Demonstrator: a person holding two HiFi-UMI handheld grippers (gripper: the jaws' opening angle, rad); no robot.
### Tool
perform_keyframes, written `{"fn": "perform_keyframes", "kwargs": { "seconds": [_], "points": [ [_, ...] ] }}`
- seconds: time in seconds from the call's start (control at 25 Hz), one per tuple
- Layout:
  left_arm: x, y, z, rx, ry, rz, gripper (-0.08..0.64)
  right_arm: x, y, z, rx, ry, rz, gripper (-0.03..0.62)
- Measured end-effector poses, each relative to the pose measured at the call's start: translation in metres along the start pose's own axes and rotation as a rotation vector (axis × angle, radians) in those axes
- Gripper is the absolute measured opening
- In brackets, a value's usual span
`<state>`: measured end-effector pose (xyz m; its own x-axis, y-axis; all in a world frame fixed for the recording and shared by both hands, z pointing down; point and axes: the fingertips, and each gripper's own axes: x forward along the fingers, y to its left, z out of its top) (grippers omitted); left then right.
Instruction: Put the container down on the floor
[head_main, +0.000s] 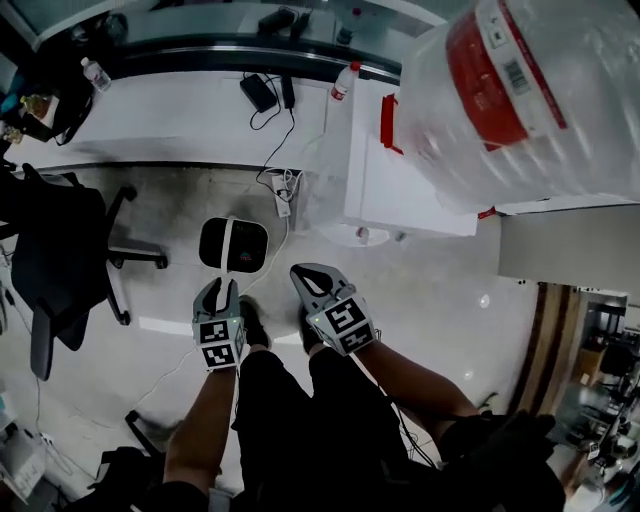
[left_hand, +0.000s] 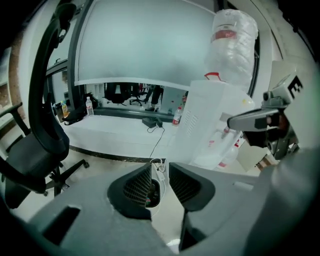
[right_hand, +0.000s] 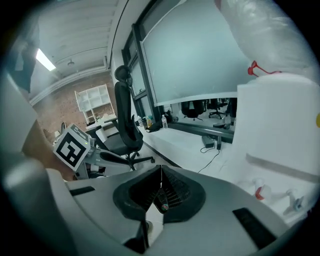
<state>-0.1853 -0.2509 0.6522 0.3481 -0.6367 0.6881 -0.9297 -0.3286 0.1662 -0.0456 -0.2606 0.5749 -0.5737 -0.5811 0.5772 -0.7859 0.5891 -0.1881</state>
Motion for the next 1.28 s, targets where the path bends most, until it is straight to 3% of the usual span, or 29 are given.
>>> {"fn": "perform_keyframes", "kwargs": {
  "seconds": [0.36,0.92,1.28],
  "points": [
    [-0.072,-0.028,0.075,0.009,-0.106,-0.030,0.035,-0.056,0.006,0.070,-0.042,-0.064,-0.022,0.008],
    [-0.172,-0.065,0.150,0.080,-0.271,-0.121,0.011,-0.117,0.037,0.136,-0.079,-0.163,0.006,0.006],
    [-0.214,-0.087,0.183,0.018,-0.373,-0.183,0.011,-0.159,0.052,0.183,-0.127,-0.270,0.001,0.006]
  ]
}}
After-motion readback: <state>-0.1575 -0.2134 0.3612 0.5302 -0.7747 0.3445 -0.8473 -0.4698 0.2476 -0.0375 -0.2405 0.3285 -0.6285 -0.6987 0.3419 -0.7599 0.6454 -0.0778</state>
